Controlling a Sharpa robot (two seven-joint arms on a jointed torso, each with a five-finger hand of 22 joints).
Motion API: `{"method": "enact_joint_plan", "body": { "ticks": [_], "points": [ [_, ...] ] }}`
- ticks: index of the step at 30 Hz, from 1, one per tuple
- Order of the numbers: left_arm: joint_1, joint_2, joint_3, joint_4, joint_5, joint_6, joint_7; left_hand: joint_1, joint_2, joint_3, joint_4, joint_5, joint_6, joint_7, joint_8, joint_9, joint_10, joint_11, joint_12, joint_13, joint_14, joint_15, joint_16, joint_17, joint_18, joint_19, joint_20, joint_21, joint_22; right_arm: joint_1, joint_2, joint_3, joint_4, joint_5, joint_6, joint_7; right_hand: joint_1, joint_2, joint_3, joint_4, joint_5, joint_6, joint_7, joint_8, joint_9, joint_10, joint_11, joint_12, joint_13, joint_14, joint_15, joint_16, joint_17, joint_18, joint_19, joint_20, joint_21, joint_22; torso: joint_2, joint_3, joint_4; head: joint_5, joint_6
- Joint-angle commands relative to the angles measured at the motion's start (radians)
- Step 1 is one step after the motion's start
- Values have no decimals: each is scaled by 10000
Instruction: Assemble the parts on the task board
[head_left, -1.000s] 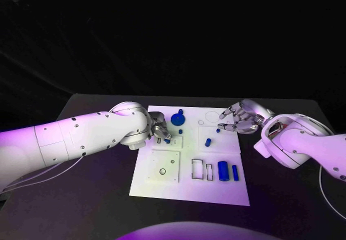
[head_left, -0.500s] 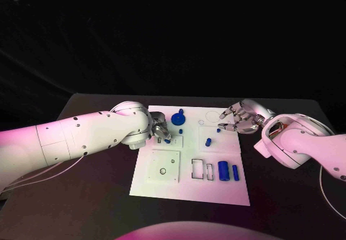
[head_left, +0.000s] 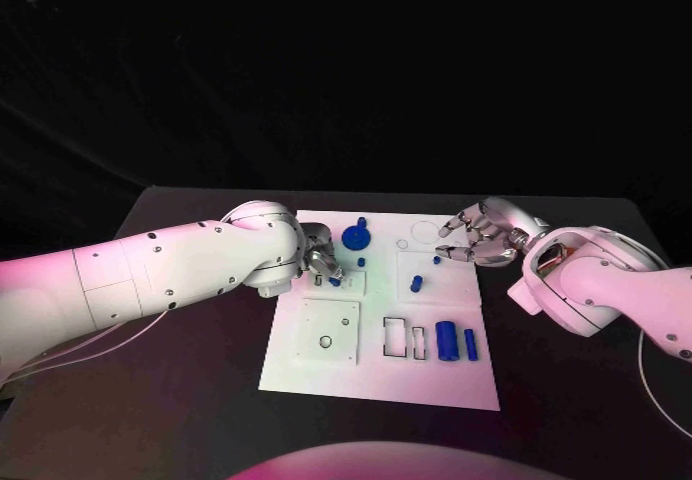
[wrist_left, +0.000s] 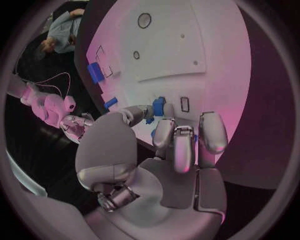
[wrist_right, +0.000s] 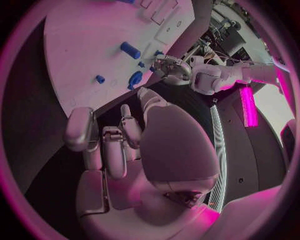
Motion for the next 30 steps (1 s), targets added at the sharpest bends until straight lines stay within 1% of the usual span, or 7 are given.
{"method": "enact_joint_plan", "body": {
  "ticks": [1, 2, 5, 12, 16, 20, 30],
  "points": [
    [-22, 44, -21, 6, -4, 427, -71, -115, 67, 1127, -1175, -134, 712, -618, 86, 427, 58, -9, -66, -53, 1040, -78, 36, 2635, -127, 53, -4, -1, -10, -9, 6, -1, 1, -64, 61, 74, -115, 35, 81, 47, 132, -27, -21, 54, 22, -50, 1, 17, -32, 882, 12, -61, 2037, -28, -72, -26, -70, -24, 5, 3, 6, -8, -15],
    [-22, 51, -21, -1, -3, 448, -77, -127, 68, 1120, -1168, -143, 726, -621, 93, 432, 58, -10, -72, -61, 1040, -80, 36, 2635, -128, 56, -6, 0, -5, -9, 6, -1, 0, -61, 54, 78, -153, 41, 119, 43, 246, -38, -21, 57, 30, -63, 1, 5, -50, 878, 12, -67, 2023, -25, -75, -27, -90, -29, 5, 2, 6, -10, -16],
    [-21, 73, -21, -20, -3, 502, -91, -244, 77, 1015, -1082, -191, 821, -644, 136, 459, 86, -16, -74, -59, 1040, -95, 36, 2635, -129, 53, -17, -11, 4, -10, 6, -1, -2, -51, 42, 88, -171, 33, 122, 45, 264, -41, -19, 57, 33, -63, 2, 5, -50, 873, 11, -76, 2001, -20, -86, -27, -118, -46, 5, 0, 2, -13, -30],
    [-21, 133, -23, -92, -2, 566, -104, -405, 69, 805, -947, -342, 869, -681, 130, 474, 111, -43, -94, -74, 1040, -113, 36, 2635, -129, 46, -33, -41, 7, -12, 6, -1, -9, -32, 28, 101, -373, -8, 113, 51, 55, -53, -23, 78, 61, -59, 4, 11, -58, 869, 13, -85, 1983, -14, -91, -25, -165, -58, -2, -2, 0, -20, -46],
    [-21, 159, -24, -127, -1, 588, -110, -483, 72, 695, -864, -474, 891, -703, 116, 477, 124, -59, -92, -64, 1040, -120, 36, 2635, -132, 50, -40, -52, 16, -12, 5, -1, -9, -18, 14, 99, -413, -10, 110, 52, 9, -57, -25, 83, 68, -55, 3, 17, -54, 866, 13, -90, 1972, -13, -89, -25, -172, -58, 0, 2, -8, -23, -63],
    [-21, 176, -24, -140, 7, 639, -141, -574, 71, 578, -763, -645, 939, -733, 111, 482, 139, -84, -98, -68, 1040, -107, 36, 2635, -141, 62, -28, -58, 37, -13, 1, -1, -10, 8, -30, 84, -599, 8, 83, 66, -41, -66, -28, 97, 87, -56, 3, 17, -65, 861, 12, -101, 1948, -10, -90, -25, -201, -66, 2, 0, -4, -35, -60],
    [-21, 168, -24, -162, 12, 797, -240, -702, 26, 368, -628, -777, 1008, -761, 107, 487, 167, -105, -80, -42, 1040, -99, 36, 2635, -147, 80, -14, -62, 68, -18, -4, -1, -18, 41, -63, 80, -779, 8, 32, 62, -142, -78, -35, 114, 109, -62, 0, 13, -82, 855, 9, -112, 1922, -6, -91, -27, -234, -74, -6, 1, 6, -46, -81]
  ]
}}
